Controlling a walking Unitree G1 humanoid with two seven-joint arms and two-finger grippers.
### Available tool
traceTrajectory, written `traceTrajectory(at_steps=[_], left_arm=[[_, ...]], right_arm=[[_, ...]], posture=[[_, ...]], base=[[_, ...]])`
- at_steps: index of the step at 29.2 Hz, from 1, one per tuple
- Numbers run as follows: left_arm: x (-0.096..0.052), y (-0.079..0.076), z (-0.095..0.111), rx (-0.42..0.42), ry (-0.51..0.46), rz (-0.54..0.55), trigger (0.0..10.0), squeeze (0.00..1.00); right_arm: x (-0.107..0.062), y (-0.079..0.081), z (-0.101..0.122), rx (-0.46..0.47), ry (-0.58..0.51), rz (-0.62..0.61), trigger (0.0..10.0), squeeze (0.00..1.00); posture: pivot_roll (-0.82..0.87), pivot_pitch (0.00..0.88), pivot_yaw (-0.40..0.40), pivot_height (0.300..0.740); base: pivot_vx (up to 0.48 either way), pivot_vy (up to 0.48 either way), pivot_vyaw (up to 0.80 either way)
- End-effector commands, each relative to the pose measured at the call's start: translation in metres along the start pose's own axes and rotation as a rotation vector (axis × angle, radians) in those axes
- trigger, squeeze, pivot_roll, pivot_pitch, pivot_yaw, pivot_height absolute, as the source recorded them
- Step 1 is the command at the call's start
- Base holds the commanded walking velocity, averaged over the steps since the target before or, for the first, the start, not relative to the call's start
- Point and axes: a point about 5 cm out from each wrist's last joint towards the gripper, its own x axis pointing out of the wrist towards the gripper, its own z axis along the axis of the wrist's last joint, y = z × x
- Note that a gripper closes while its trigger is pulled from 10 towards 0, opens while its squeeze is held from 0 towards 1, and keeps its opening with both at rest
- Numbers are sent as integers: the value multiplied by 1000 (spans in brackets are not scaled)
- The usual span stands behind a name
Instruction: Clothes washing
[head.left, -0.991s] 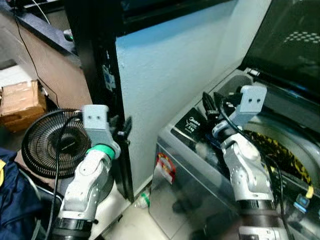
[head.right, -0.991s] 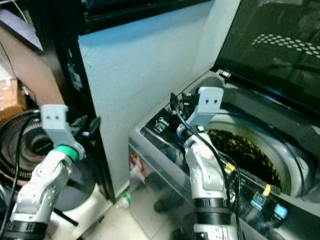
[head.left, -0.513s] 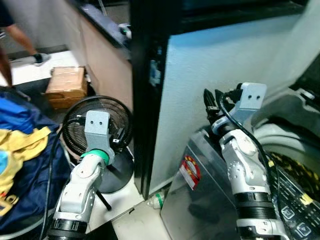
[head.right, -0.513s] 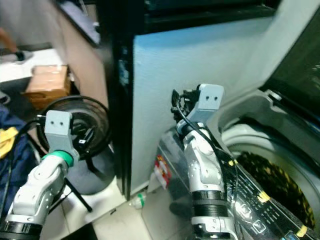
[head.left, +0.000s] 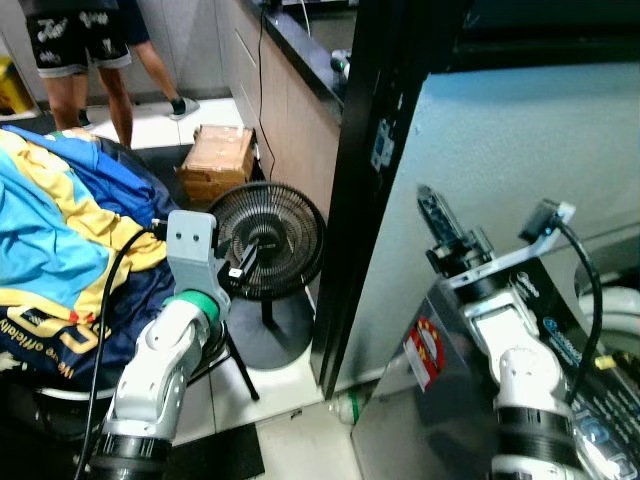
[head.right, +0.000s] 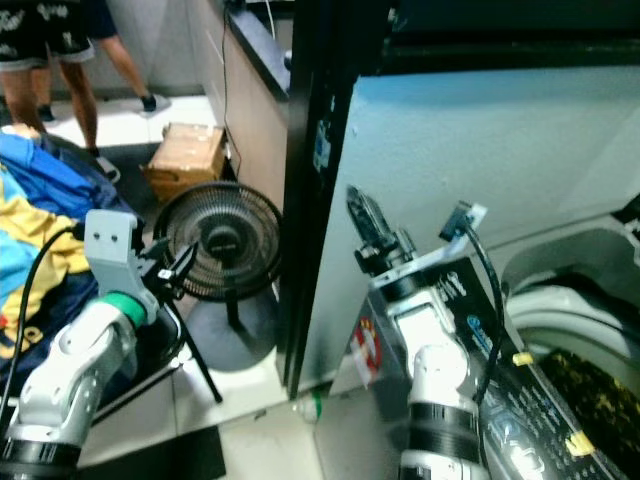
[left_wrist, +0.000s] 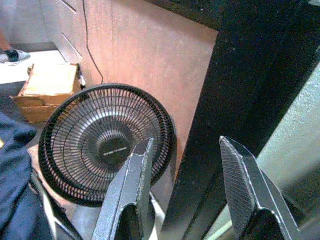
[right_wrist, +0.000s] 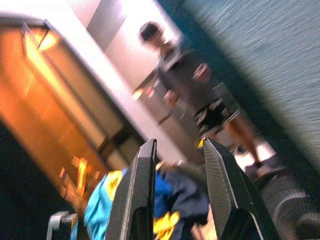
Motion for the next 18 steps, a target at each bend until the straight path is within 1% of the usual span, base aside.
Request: traceTrajectory(at_steps=[1,6,8,9,12,13,14,16,17,18], left_arm=[[-5,4,-3,9,9,-3,10000,0],[-6,3,-4,11,10,-11,10000,0],[-7,3,-4,32,17,-20,10000,0],[-7,3,-4,46,23,-30,10000,0],[-8,3,-5,62,28,-36,10000,0],[-9,3,-6,78,37,-41,10000,0],[-10,2,-7,104,51,-53,10000,0],[-12,1,-7,112,56,-61,10000,0],[-12,1,-7,112,56,-62,10000,0],[-12,1,-7,112,56,-62,10000,0]], right_arm=[[2,8,-10,35,38,69,10000,0],[0,9,-10,60,43,96,10000,0],[0,11,-10,30,38,95,10000,0],[0,15,-12,-9,45,104,10000,0],[0,20,-14,-9,47,121,10000,0],[-1,26,-18,-13,68,148,10000,0],[-3,37,-26,-31,112,202,10000,0],[-6,50,-37,-50,191,272,10000,0],[-7,54,-39,-55,213,290,10000,0],[-7,54,-39,-55,213,290,10000,0]], posture=[[56,15,-23,740],[58,20,-21,740],[61,20,-21,740],[61,20,-21,740],[61,20,-21,740],[67,19,-22,740],[73,18,-24,740],[73,18,-24,740],[73,18,-24,740],[73,18,-24,740]], base=[[0,0,756],[0,0,756],[0,0,756],[0,0,756],[0,0,756],[0,0,756],[0,0,756],[0,0,750],[0,0,750],[0,0,750]])
